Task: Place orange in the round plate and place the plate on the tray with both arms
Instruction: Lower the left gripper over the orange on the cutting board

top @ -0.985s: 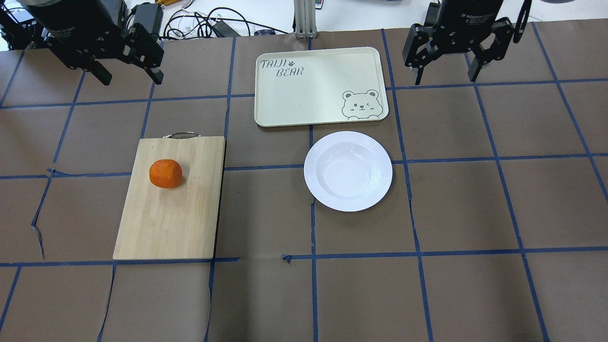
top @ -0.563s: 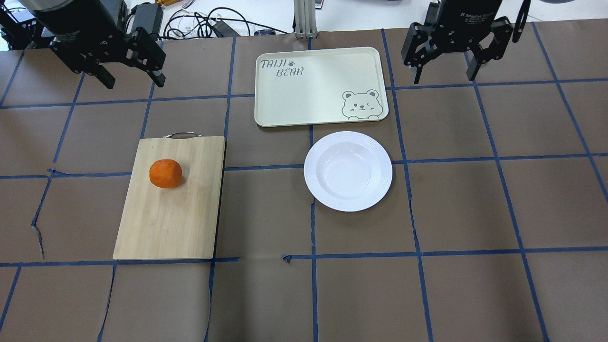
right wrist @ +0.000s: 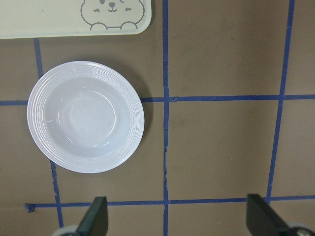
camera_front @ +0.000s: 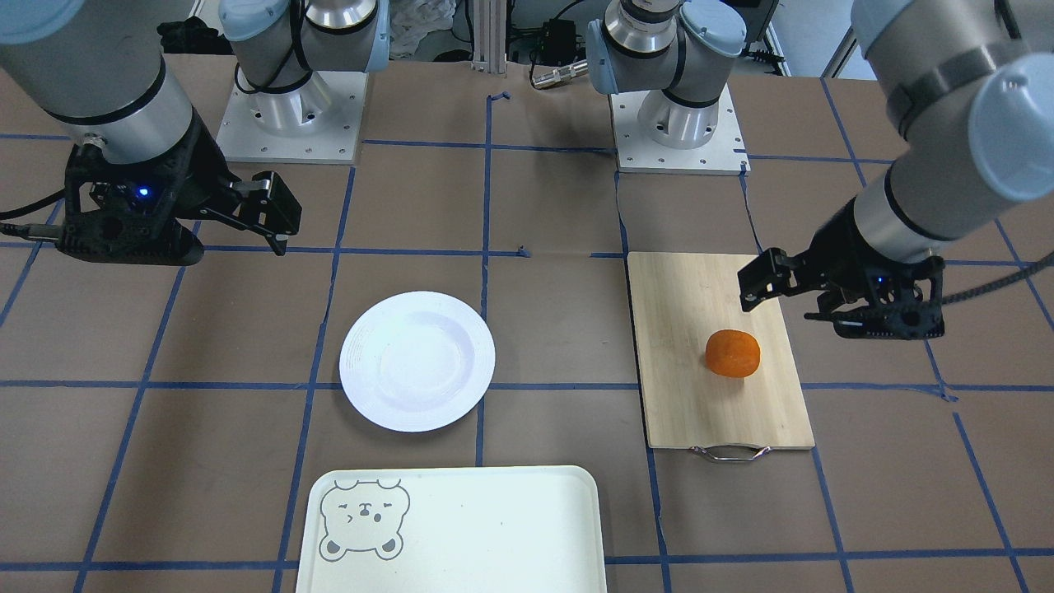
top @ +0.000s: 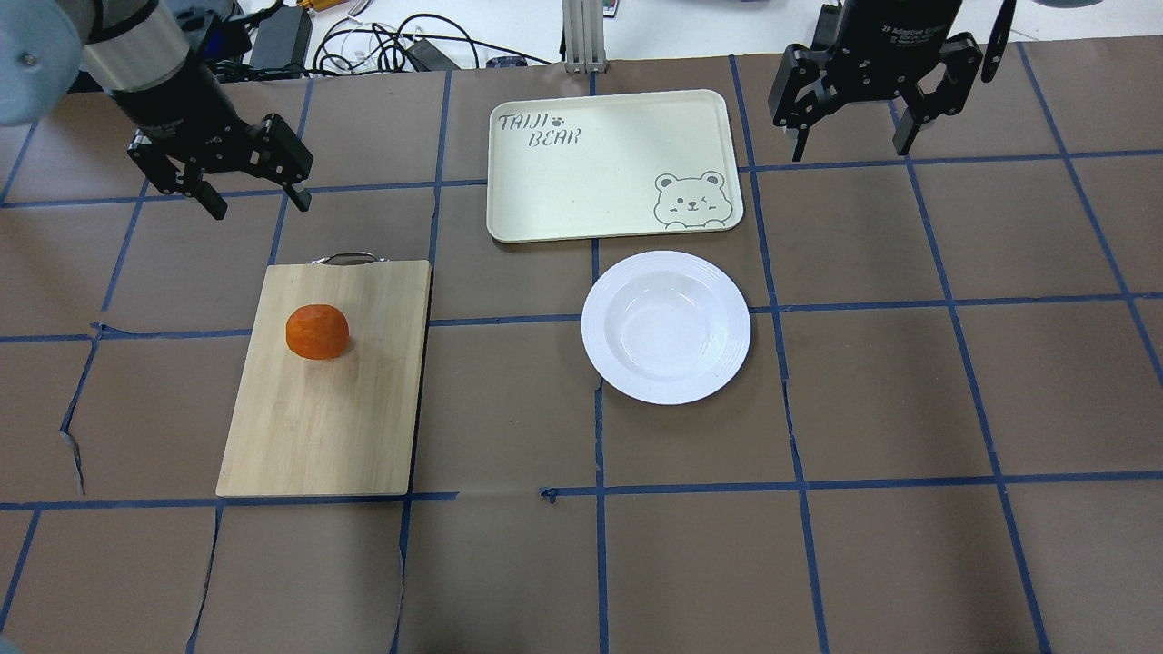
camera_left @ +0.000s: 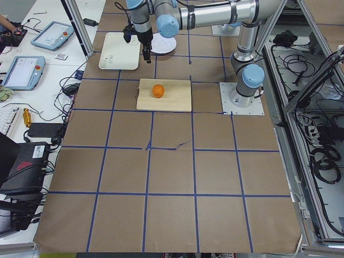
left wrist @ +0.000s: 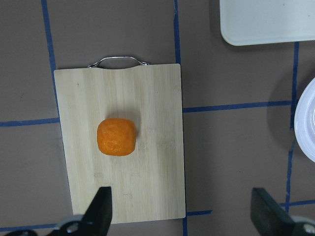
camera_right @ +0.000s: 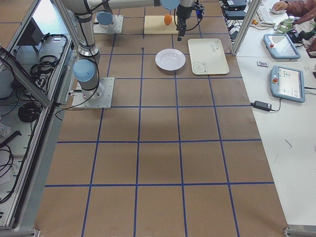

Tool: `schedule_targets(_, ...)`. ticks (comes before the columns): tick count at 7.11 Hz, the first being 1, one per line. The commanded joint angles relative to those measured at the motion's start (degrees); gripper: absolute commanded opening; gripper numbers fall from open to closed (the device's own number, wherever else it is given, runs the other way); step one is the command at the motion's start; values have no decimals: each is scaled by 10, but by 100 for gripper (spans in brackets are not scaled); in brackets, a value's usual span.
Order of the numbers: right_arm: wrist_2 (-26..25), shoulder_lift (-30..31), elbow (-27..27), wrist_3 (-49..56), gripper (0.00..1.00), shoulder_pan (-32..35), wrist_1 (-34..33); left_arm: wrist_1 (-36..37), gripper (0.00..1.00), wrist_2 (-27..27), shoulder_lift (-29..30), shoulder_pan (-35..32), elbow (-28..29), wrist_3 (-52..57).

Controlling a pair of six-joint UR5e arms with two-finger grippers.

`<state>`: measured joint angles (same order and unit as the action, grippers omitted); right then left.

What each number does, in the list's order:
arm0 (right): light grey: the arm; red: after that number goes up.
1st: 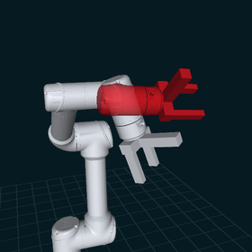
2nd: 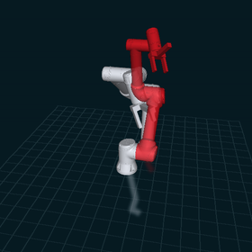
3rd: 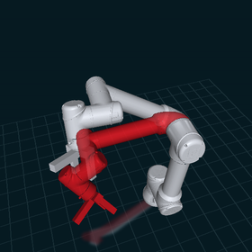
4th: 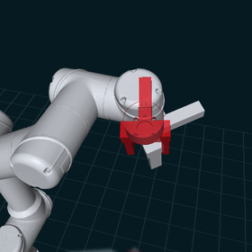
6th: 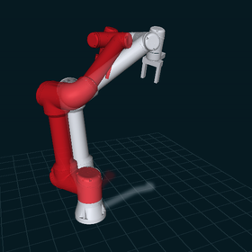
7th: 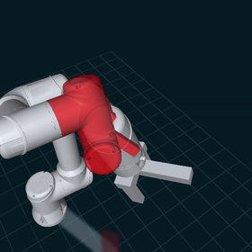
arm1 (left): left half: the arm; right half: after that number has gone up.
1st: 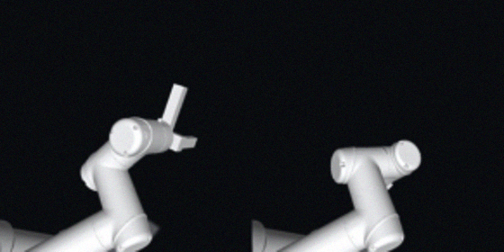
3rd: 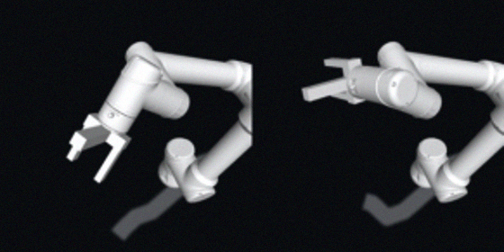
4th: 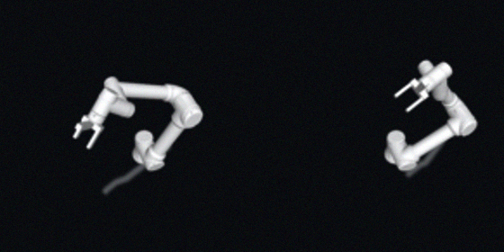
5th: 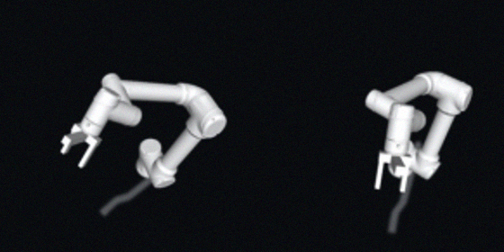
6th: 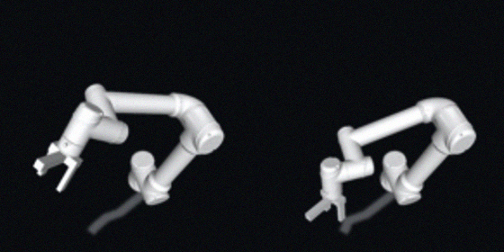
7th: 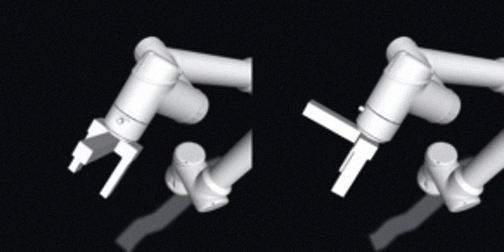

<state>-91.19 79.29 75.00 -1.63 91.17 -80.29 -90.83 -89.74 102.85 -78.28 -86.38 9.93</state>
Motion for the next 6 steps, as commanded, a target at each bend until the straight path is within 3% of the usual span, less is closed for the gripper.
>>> schedule_targets(1, 1, -1, 5, -2, 100, 0, -11, 120, 100, -26, 23, 23, -114, 7)
schedule_targets(3, 1, -1, 9, -1, 100, 0, -29, 149, 100, -17, 41, 16, -149, -2)
schedule_targets(6, -1, 3, 23, 4, 100, 0, -43, 147, 100, -23, 63, 14, -148, 15)
